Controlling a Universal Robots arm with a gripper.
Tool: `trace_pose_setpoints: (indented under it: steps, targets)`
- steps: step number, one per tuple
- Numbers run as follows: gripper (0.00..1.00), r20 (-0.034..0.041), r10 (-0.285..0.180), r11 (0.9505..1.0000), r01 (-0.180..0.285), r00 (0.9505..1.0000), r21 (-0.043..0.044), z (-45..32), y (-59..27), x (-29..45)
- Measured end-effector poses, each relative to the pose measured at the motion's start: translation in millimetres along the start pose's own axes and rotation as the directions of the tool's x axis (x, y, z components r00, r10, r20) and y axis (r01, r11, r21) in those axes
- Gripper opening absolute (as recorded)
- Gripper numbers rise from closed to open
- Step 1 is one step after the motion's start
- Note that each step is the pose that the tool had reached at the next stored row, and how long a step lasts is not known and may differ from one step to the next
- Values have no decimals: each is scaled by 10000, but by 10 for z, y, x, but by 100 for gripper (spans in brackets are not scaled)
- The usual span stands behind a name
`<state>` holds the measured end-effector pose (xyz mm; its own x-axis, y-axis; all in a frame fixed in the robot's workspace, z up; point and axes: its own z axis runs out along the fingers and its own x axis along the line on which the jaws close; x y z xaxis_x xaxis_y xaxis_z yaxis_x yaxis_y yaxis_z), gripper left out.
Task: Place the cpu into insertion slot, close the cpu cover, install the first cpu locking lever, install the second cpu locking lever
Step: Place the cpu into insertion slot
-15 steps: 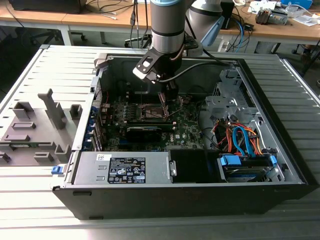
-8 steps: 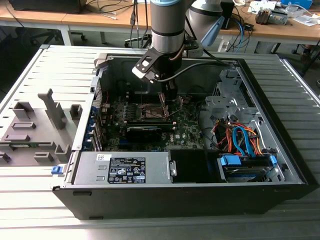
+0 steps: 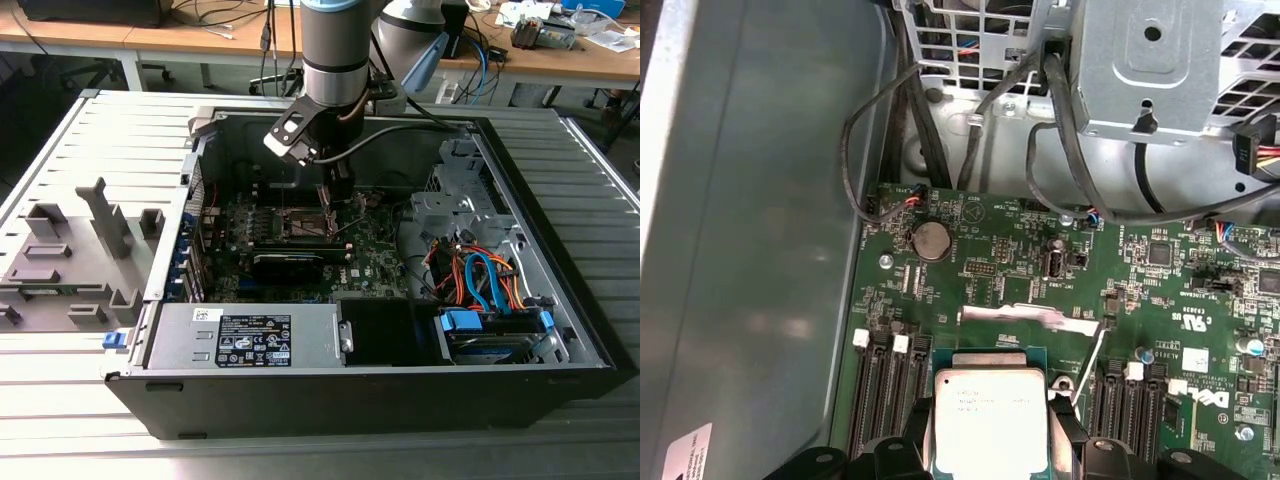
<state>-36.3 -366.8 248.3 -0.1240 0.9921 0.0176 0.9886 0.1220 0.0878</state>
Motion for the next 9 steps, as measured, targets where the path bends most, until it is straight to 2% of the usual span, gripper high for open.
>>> trace_pose_setpoints:
  steps: [9]
  targets:
    - [54,32,337,9994,-337,9994,-7,1,0,0]
